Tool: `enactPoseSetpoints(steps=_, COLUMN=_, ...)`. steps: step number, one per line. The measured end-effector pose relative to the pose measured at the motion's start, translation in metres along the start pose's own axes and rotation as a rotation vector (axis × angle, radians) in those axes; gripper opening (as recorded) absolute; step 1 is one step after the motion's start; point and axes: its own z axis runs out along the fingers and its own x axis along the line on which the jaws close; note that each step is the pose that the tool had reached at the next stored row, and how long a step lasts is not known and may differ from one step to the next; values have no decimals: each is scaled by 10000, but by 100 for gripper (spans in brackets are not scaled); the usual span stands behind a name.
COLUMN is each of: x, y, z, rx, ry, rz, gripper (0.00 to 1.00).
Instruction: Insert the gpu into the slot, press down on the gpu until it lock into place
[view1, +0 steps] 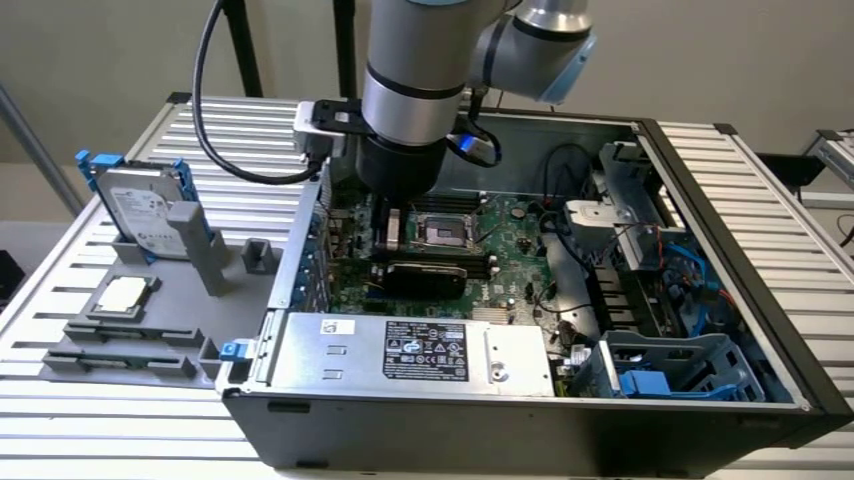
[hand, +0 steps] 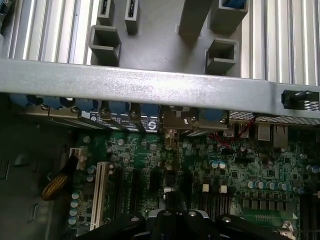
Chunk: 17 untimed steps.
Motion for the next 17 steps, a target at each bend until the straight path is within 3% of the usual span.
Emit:
enactPoseSetpoints(steps=1, x=-20, y=-3, z=23, rx=85, ry=5, rz=-3, gripper=11)
enactPoseSetpoints(steps=2, x=-22, y=-7, z=57, rx=218, ry=24, rz=-6, gripper=11)
enactPoseSetpoints(steps=3, x=-23, y=-12, z=86, rx=292, ry=43, rz=-8, gripper=11)
enactPoseSetpoints(steps=6, x=-29, y=-14, z=76, rx=298, ry=76, rz=-4, gripper=11)
enactPoseSetpoints(steps=9, x=-28, y=-8, z=26, rx=352, ry=-11, rz=-16, gripper=11)
enactPoseSetpoints(steps=14, x=-31, y=20, z=-150, rx=325, ry=17, rz=-13, gripper=11)
enactPoseSetpoints(steps=17, x=-33, y=48, z=-191, rx=283, ry=13, rz=-10, gripper=11)
